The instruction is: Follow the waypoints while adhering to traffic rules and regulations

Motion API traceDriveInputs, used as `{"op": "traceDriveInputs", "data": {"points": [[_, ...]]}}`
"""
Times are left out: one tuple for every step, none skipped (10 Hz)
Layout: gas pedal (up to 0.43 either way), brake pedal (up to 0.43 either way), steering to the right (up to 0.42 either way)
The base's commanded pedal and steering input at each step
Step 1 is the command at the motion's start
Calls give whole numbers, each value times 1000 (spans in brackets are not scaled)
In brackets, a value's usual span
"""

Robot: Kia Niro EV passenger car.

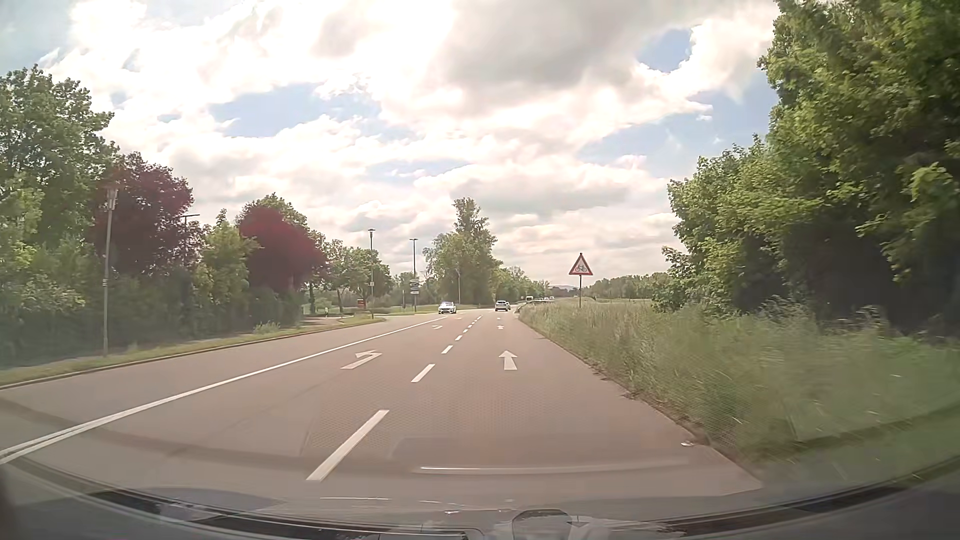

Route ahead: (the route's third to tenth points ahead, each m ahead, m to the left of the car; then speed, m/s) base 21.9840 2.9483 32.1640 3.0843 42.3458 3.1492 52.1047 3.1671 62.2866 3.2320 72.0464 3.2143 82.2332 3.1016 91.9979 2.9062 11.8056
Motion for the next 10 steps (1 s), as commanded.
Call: {"op": "traceDriveInputs", "data": {"points": [[79,0,-3],[79,0,-3],[79,0,-3],[79,0,-3],[79,0,-3],[79,0,-3],[79,0,-3],[79,0,-3],[79,0,-3],[79,0,-2]]}}
